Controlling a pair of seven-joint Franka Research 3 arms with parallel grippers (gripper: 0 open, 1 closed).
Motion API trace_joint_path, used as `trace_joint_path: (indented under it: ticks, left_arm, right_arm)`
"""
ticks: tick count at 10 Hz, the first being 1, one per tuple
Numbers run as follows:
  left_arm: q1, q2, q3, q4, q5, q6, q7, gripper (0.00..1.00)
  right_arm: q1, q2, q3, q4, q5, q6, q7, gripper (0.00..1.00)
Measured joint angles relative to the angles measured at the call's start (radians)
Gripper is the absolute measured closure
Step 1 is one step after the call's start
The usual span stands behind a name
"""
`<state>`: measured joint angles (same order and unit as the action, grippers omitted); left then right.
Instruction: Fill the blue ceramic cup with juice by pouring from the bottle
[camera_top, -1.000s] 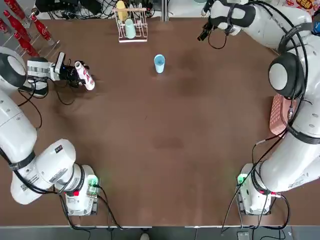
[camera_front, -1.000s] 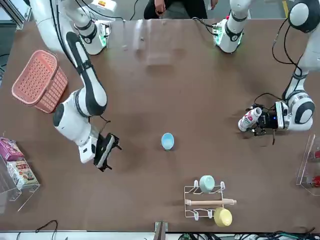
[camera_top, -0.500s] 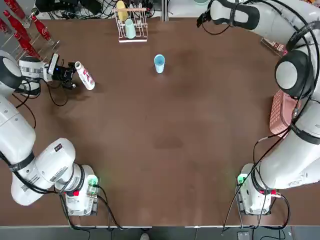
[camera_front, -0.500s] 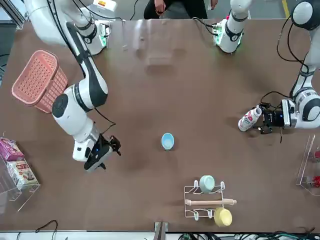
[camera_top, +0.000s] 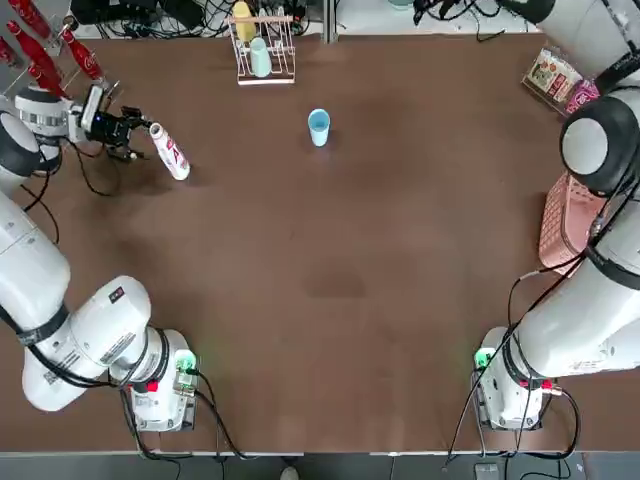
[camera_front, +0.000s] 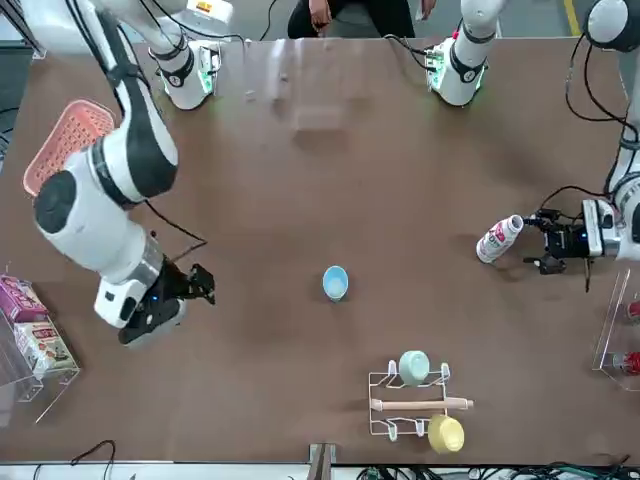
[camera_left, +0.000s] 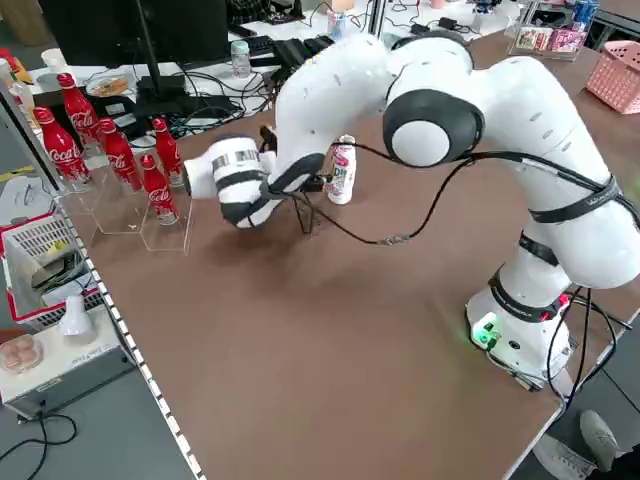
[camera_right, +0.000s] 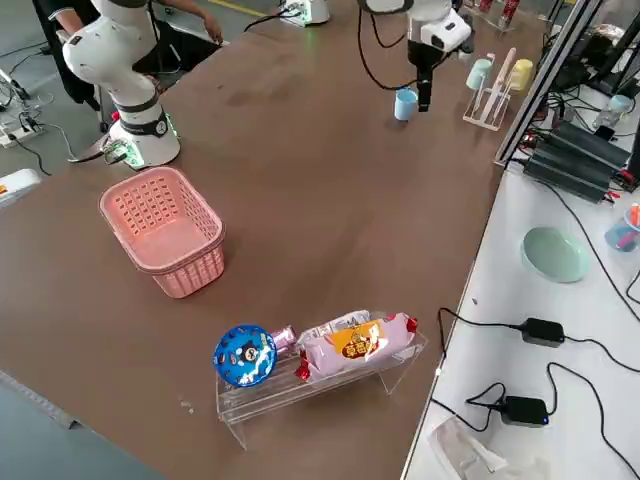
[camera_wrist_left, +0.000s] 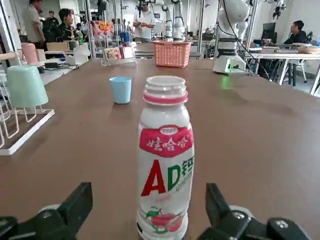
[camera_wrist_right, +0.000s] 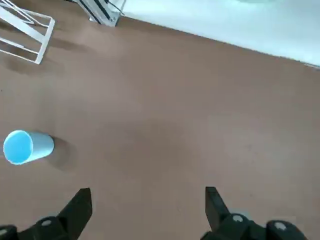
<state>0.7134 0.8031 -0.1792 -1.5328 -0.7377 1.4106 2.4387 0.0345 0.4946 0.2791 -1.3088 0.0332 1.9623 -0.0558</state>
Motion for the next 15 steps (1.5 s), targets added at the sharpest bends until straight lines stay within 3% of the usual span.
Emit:
trace_joint_path:
  ticks: [4,8,9,12,15]
  left_arm:
    - [-0.087,-0.180,-0.023,0.083,0.117,0.002,-0.281,0.00]
    - [-0.268,-0.348,-0.029,0.070,0.213,0.112,-0.681,0.00]
    - [-0.314,-0.389,-0.030,0.066,0.266,0.134,-0.786,0.00]
    - [-0.455,-0.470,-0.030,0.051,0.412,0.252,-1.037,0.00]
    - [-0.553,-0.515,-0.030,0.048,0.546,0.326,-1.365,0.00]
  right_arm:
    - [-0.066,-0.049,-0.009,0.019,-0.013,-0.137,0.077,0.00]
    - [-0.198,-0.104,-0.018,0.033,-0.051,-0.253,0.087,0.00]
    - [-0.214,-0.118,-0.048,0.033,-0.051,-0.275,0.087,0.00]
    - [-0.082,-0.200,-0.255,0.000,-0.049,-0.298,0.086,0.00]
    - [-0.037,-0.319,-0.286,-0.086,-0.049,-0.361,0.085,0.00]
